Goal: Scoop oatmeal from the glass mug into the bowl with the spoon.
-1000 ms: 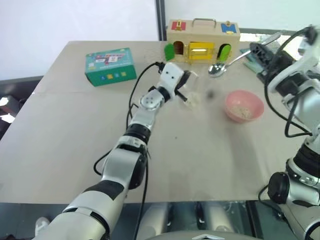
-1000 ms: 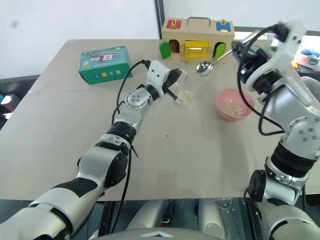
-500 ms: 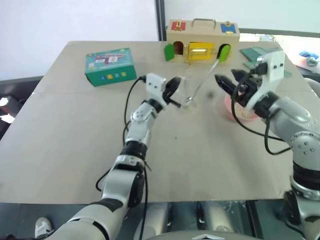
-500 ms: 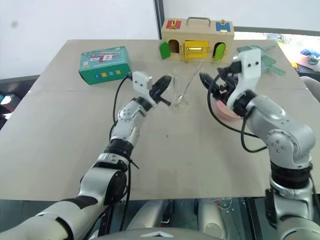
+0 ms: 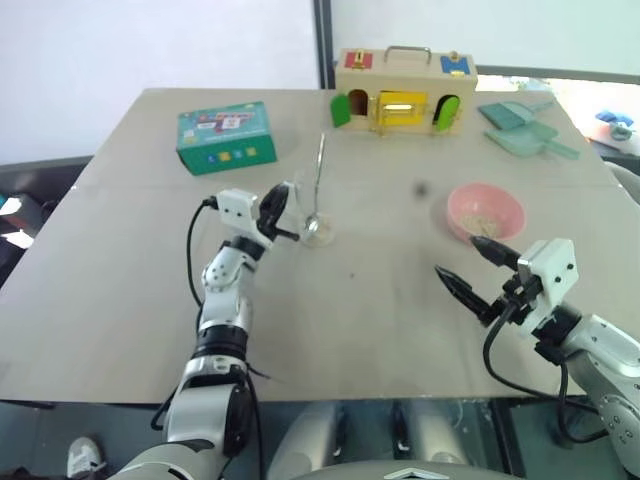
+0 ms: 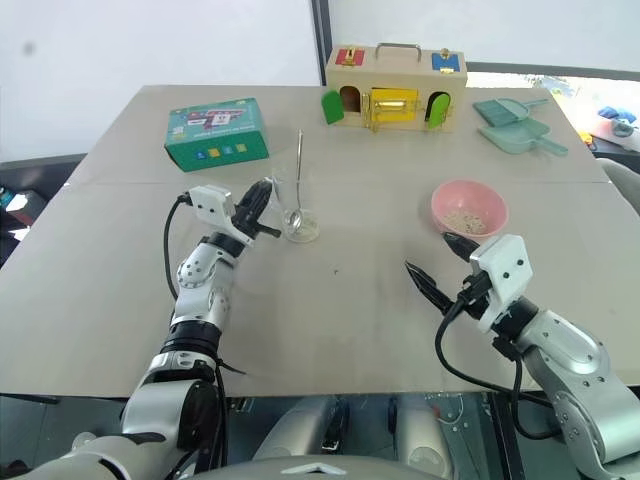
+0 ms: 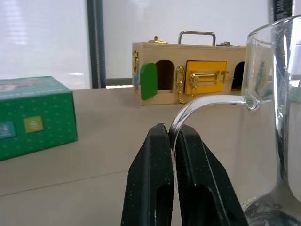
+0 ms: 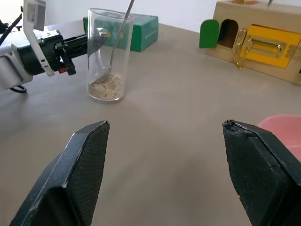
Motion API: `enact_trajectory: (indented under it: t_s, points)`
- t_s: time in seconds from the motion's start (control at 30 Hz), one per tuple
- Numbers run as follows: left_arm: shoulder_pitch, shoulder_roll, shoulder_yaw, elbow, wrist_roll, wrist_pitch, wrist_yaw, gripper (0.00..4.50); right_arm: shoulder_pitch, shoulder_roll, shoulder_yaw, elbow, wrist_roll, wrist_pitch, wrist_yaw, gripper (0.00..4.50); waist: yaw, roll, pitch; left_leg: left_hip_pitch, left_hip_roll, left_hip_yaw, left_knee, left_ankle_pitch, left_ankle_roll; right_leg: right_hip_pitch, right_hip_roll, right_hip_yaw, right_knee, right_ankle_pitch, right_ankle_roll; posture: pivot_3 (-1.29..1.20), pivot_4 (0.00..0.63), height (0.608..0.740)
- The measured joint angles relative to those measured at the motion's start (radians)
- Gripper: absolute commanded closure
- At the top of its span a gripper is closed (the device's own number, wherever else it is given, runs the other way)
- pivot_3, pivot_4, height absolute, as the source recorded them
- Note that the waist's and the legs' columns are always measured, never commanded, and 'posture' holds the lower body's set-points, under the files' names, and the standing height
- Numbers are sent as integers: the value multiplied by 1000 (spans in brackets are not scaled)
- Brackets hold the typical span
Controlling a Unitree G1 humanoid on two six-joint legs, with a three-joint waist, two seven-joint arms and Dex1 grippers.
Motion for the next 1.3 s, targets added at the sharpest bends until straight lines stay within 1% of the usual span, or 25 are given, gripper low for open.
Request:
enact_trajectory:
  t_s: [0.1,0.17,0.4,0.5,0.53,0.57,0.73,0.77,0.9,0.97,1.0,1.1,1.17,1.23,1.3]
  points:
    - [12,10,-7,0,5,15,7,4500,-5,6,8,0,-20,-4,1,639,3,0,0,0,0,0,0,0,0,0,0,0,0,0,0,0,150,740]
    - [12,13,-8,-2,4,30,11,4500,-8,8,8,1,-29,-7,3,639,8,0,0,0,0,0,0,2,-3,0,0,0,0,0,0,0,150,740]
    - [47,27,-13,-48,-3,64,3,4500,-11,8,8,0,-29,5,0,639,9,0,-1,0,0,0,0,0,0,0,0,0,0,0,0,0,150,740]
    - [84,38,-15,-81,-16,91,-11,3450,-26,8,9,-12,-27,21,-6,587,9,1,-1,0,0,0,0,0,0,0,0,0,-1,0,0,0,150,740]
    - [103,40,-16,-87,-17,110,-13,2884,-27,8,9,-18,-25,26,-8,587,10,1,-1,0,0,-1,-1,0,0,0,0,0,-1,0,0,0,150,740]
    - [117,40,-16,-94,-17,124,-14,2566,-27,8,9,-21,-24,28,-8,587,10,0,-1,0,0,-1,-1,0,0,0,0,-1,-1,0,0,0,150,740]
    - [161,49,-16,-184,-36,194,-19,314,-9,5,9,-30,-17,39,0,587,12,0,-1,-1,0,-2,-1,0,0,0,0,-2,-4,0,0,0,150,740]
    - [174,54,-15,-214,-43,217,-20,20,2,1,7,-30,-15,42,5,587,12,0,-1,-1,0,-2,-1,0,0,0,0,-2,-4,0,0,0,150,740]
    - [271,84,-17,-372,-101,330,-60,20,58,-26,-26,-43,0,45,33,587,11,1,-1,-1,1,-2,-3,0,0,0,0,-2,-7,0,0,0,150,740]
    - [352,131,-17,-491,-168,418,-121,20,130,-53,-75,-45,3,40,66,587,11,1,-1,-2,2,-2,-4,0,0,0,1,-2,-9,0,0,0,150,740]
    - [392,162,-15,-554,-211,462,-162,0,174,-72,-102,-40,-7,28,85,81,12,1,-1,-2,2,-3,-5,0,-1,0,1,-2,-10,0,0,0,150,740]
    - [502,279,-15,-726,-356,623,-302,0,274,-80,-183,23,-34,-16,133,25,13,2,0,-2,2,-3,-5,-4,-1,2,0,-3,-12,0,0,0,150,740]
    - [533,333,-18,-789,-397,685,-363,0,302,-81,-228,64,-51,-60,163,25,13,4,0,-1,2,-3,-4,-5,-1,4,0,-3,-13,0,0,0,150,740]
    - [554,383,-18,-818,-411,713,-413,0,348,-85,-279,99,-70,-108,203,25,13,5,0,2,3,-3,-4,-5,-2,8,1,-3,-13,-3,-3,0,150,740]
    - [565,421,-17,-829,-416,730,-457,0,403,-88,-329,139,-87,-154,239,25,15,5,1,4,3,-4,-4,-5,-2,10,1,-5,-14,-5,-1,0,150,740]
